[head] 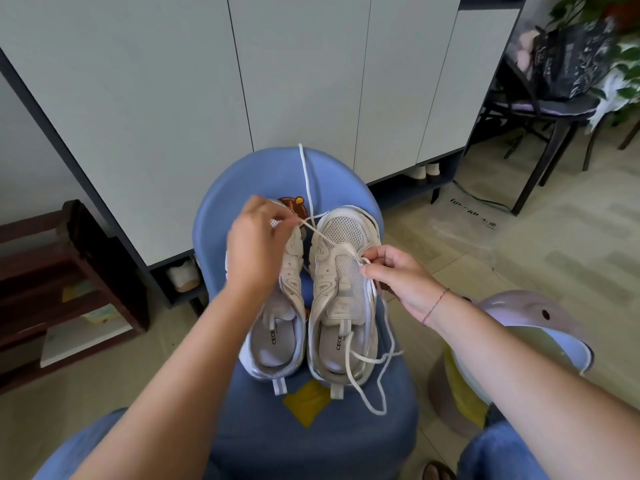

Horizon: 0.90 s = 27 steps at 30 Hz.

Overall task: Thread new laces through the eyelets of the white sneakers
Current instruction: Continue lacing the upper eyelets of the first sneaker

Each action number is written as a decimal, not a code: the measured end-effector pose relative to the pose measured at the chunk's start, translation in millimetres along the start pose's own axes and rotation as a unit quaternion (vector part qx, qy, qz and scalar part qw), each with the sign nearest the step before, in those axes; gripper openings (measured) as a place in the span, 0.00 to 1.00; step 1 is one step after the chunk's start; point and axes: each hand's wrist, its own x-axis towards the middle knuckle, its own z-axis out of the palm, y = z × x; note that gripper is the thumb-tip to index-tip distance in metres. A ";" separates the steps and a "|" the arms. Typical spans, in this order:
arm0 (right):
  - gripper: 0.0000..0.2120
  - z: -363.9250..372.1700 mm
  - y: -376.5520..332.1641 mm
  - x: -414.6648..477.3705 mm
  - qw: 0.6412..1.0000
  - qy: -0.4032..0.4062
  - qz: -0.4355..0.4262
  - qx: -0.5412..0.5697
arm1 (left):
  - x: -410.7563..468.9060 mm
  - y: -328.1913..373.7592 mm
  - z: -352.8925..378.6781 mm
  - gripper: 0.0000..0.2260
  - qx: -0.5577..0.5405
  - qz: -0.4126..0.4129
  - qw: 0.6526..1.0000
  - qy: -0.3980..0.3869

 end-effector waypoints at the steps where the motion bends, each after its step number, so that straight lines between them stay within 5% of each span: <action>1: 0.09 -0.3 0.6 0.8 1.000 -0.002 -0.001 0.001 | 4.2 -3.0 -9.6 0.05 0.005 -0.009 1.000 0.025; 13: 0.09 -1.4 0.7 0.3 1.000 -0.006 -0.002 -0.010 | 27.7 -63.3 -115.9 0.11 -0.005 -0.186 0.933 0.307; 19: 0.08 0.9 1.7 0.6 1.000 0.008 -0.003 -0.009 | 20.1 -28.8 -101.6 0.05 -0.120 -0.142 0.977 0.102; 23: 0.09 0.4 2.7 1.3 1.000 0.008 0.001 -0.009 | 14.4 -18.9 -83.5 0.03 -0.187 -0.130 0.972 -0.064; 27: 0.08 0.6 3.8 1.8 1.000 0.009 0.003 0.001 | 8.7 -20.5 -56.9 0.04 -0.053 -0.071 0.987 -0.138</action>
